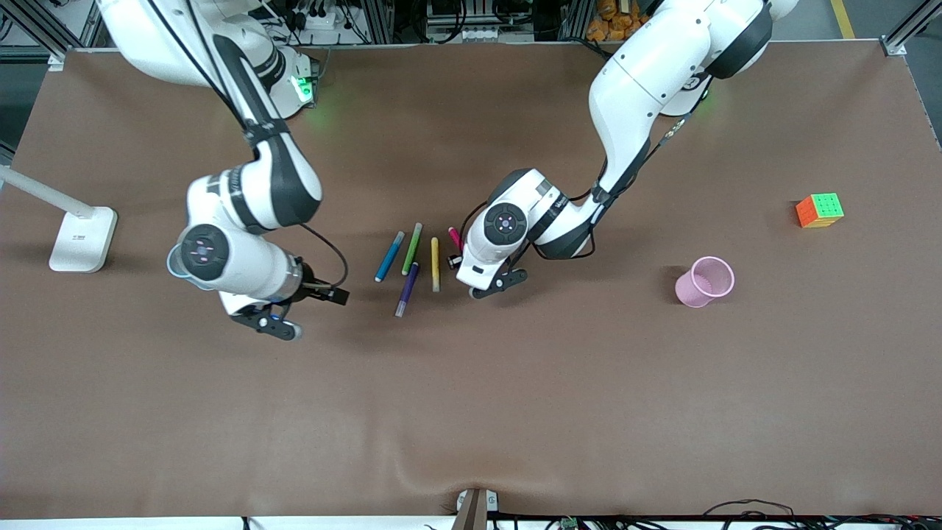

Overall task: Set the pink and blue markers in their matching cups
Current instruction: 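Lower the left gripper onto the pink marker while the right gripper reaches the markers, then grasp the pink marker with the left gripper while the right gripper grasps the blue marker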

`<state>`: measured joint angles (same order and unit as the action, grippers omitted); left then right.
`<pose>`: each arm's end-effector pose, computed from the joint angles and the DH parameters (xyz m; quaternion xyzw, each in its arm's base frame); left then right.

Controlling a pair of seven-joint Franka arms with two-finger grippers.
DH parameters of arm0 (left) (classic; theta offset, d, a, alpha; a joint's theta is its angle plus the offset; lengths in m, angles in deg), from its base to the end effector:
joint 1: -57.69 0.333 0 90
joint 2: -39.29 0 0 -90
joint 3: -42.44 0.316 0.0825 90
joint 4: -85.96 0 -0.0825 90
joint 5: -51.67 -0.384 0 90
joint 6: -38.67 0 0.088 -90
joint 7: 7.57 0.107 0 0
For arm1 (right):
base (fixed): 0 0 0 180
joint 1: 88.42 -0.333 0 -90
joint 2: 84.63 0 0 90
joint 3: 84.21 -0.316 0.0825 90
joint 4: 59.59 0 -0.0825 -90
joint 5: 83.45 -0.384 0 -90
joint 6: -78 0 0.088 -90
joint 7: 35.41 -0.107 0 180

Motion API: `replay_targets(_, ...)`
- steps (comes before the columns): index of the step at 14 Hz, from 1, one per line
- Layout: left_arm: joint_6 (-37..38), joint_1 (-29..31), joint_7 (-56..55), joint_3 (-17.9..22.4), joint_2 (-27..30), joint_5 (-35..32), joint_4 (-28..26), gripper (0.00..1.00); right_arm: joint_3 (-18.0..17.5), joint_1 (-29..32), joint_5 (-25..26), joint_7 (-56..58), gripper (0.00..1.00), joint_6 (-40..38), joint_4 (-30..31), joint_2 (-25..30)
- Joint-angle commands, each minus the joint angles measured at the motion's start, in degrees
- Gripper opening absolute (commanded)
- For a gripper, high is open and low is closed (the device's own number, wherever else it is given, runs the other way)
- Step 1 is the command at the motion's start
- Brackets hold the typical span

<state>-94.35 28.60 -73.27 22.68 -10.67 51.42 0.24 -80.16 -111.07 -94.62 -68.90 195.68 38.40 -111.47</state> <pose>0.4983 -0.5084 0.1720 0.9712 0.2003 -0.1089 0.0696 0.6143 0.2222 0.3102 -0.9802 0.1761 0.0843 0.0335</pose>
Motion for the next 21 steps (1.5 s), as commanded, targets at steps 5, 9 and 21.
replay_targets(5, -0.31, -0.79, -2.07, 0.34, -1.37, -0.54, 1.97, 0.37, 0.43, -3.10, -4.38, -2.90, 0.79, 3.07, 2.29, -3.22)
replay_targets(9, -0.31, -0.80, -1.71, 0.34, -1.37, -1.07, 1.88, 0.02, 0.17, -3.81, -4.47, -2.90, 0.71, 7.82, 6.34, -4.01)
replay_targets(21, 0.22, 1.05, -3.29, 0.25, 0.39, 0.87, 1.97, 0.00, 0.17, -7.06, -7.90, -2.90, 0.49, 14.68, 9.41, -7.62)
